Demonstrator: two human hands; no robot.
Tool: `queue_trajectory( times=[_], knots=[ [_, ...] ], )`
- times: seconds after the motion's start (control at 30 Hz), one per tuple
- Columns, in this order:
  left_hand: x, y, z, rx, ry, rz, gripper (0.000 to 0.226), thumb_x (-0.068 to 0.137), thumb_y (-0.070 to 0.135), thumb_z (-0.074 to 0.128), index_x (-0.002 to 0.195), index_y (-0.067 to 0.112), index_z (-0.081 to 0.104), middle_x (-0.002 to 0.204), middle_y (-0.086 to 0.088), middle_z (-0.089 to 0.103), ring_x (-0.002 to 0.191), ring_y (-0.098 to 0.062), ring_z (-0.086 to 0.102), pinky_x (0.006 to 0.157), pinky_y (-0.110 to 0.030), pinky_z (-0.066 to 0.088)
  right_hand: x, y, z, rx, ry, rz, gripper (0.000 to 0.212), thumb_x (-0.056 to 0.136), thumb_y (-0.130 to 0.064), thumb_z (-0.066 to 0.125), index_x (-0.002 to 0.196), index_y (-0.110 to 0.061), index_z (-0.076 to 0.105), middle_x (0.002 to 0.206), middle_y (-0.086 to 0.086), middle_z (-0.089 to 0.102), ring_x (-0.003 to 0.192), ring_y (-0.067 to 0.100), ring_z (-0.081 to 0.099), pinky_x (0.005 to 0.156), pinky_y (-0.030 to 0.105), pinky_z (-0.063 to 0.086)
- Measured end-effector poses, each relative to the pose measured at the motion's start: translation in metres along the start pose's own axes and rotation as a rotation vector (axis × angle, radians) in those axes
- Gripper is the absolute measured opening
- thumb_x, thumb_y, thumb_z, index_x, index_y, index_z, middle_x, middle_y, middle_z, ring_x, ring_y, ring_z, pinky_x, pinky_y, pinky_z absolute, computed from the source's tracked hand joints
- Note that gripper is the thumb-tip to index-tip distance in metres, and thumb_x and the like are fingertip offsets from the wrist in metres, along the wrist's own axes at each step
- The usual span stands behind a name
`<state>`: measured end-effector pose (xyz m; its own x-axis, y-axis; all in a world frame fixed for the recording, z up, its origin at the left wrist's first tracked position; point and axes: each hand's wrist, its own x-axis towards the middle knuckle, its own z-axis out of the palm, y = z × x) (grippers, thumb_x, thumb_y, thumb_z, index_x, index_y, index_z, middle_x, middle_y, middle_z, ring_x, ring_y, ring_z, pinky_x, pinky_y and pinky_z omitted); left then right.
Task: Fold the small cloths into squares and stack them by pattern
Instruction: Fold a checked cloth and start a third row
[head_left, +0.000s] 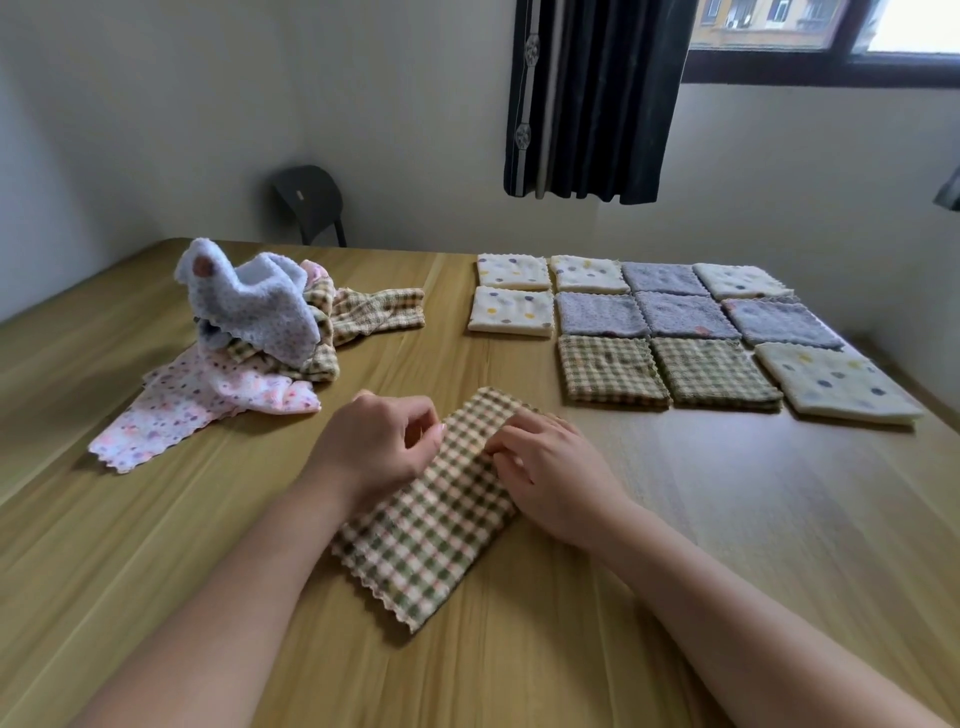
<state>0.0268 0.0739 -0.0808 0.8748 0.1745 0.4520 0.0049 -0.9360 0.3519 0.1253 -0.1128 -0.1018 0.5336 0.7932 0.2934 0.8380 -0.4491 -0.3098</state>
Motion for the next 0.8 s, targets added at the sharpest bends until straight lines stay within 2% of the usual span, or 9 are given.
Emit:
queue_trajectory(
  times=[0.1,0.17,0.3,0.4,0.47,0.53,0.6,0.67,0.8],
  knots=[
    [-0.001,-0.011,0.005,-0.090,-0.178,0.094,0.022,0.076,0.051,0.053,0.075,0.031,0.063,0.080,0.018,0.061,0.081,-0.002,0.057,0.079,-0.029,0.044,0.002,0.007,0.000,0.050,-0.048,-0.026,0.027,0.093,-0.014,0.047,0.111,-0.023,0.065,0.121,-0.012,0.061,0.119,0.009,0.051,0.120,0.042,0.012],
    [-0.003,-0.017,0.008,-0.160,-0.253,0.080,0.023,0.073,0.054,0.056,0.079,0.035,0.067,0.094,0.020,0.061,0.095,-0.001,0.057,0.086,-0.034,0.048,0.002,0.012,0.001,0.060,-0.011,-0.008,0.030,0.093,-0.009,0.048,0.112,-0.023,0.067,0.125,-0.012,0.061,0.126,0.008,0.048,0.120,0.046,0.010],
    [0.000,-0.014,0.010,-0.041,-0.306,0.078,0.049,0.073,0.068,0.042,0.102,0.039,0.068,0.115,0.023,0.058,0.115,0.003,0.048,0.103,-0.039,0.036,0.003,0.015,0.002,0.078,0.138,0.026,0.026,0.088,-0.004,0.055,0.101,-0.020,0.071,0.119,-0.006,0.065,0.117,0.015,0.056,0.112,0.050,0.029],
    [0.002,-0.009,0.021,0.141,-0.393,-0.025,0.087,0.069,0.076,0.013,0.141,0.038,0.043,0.148,0.017,0.036,0.138,-0.004,0.025,0.109,-0.035,0.018,0.002,0.020,0.004,0.068,0.244,0.012,0.023,0.083,-0.003,0.059,0.094,-0.019,0.071,0.107,-0.005,0.069,0.105,0.018,0.062,0.101,0.051,0.041],
    [0.001,-0.006,0.031,0.161,-0.366,-0.093,0.094,0.068,0.076,0.004,0.148,0.035,0.030,0.155,0.015,0.024,0.143,-0.007,0.013,0.111,-0.036,0.011,0.000,0.023,0.004,0.057,0.255,0.005,0.026,0.081,-0.001,0.057,0.094,-0.019,0.071,0.106,-0.006,0.069,0.103,0.018,0.063,0.100,0.050,0.043],
    [-0.001,-0.010,0.027,0.091,-0.258,-0.087,0.088,0.071,0.077,0.015,0.141,0.031,0.042,0.147,0.012,0.038,0.139,-0.007,0.024,0.109,-0.035,0.018,0.003,0.020,0.005,0.049,0.241,-0.010,0.033,0.078,0.002,0.053,0.096,-0.018,0.071,0.107,-0.005,0.069,0.104,0.019,0.063,0.100,0.049,0.043],
    [0.000,-0.014,0.021,-0.020,-0.214,0.000,0.066,0.071,0.075,0.037,0.117,0.031,0.058,0.122,0.015,0.054,0.117,-0.002,0.043,0.101,-0.034,0.034,0.003,0.021,0.004,0.042,0.223,-0.001,0.039,0.075,0.007,0.052,0.098,-0.019,0.071,0.108,-0.004,0.069,0.106,0.019,0.062,0.101,0.048,0.042],
    [-0.001,-0.016,0.018,-0.098,-0.237,0.082,0.044,0.070,0.070,0.054,0.095,0.034,0.061,0.102,0.018,0.057,0.097,0.004,0.047,0.090,-0.035,0.042,0.004,0.021,0.003,0.047,0.204,0.020,0.046,0.072,0.010,0.051,0.103,-0.019,0.070,0.112,-0.004,0.067,0.109,0.019,0.059,0.103,0.045,0.040],
    [-0.001,-0.013,0.027,-0.187,-0.186,0.059,0.033,0.077,0.058,0.054,0.081,0.028,0.065,0.085,0.015,0.059,0.087,0.000,0.050,0.081,-0.032,0.044,0.001,0.019,0.000,0.061,0.100,0.030,0.055,0.076,0.007,0.051,0.122,-0.022,0.061,0.127,-0.005,0.060,0.123,0.015,0.049,0.115,0.039,0.024]
  ],
)
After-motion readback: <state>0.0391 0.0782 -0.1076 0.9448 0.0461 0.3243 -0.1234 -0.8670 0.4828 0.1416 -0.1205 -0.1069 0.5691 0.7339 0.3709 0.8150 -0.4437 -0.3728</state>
